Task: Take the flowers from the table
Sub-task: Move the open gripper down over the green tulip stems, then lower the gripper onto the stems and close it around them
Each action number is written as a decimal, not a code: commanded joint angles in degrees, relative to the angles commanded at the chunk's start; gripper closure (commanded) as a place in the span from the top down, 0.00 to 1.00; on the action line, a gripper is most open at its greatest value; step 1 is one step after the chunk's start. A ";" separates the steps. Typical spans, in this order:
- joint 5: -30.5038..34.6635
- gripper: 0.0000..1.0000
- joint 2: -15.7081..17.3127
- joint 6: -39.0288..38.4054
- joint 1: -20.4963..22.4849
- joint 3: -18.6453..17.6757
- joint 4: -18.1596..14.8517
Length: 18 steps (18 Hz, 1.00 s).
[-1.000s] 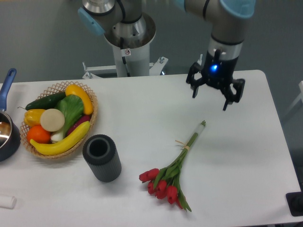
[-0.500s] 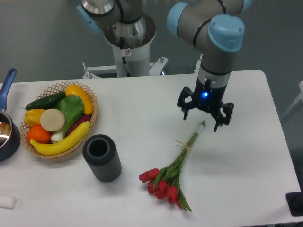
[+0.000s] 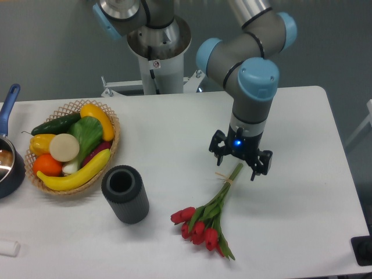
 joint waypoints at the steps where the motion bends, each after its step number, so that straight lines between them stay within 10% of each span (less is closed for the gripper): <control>1: 0.00 1.00 -0.61 -0.09 -0.17 -0.26 1.05; 18: -0.09 1.00 -7.21 -0.18 -1.85 1.05 1.33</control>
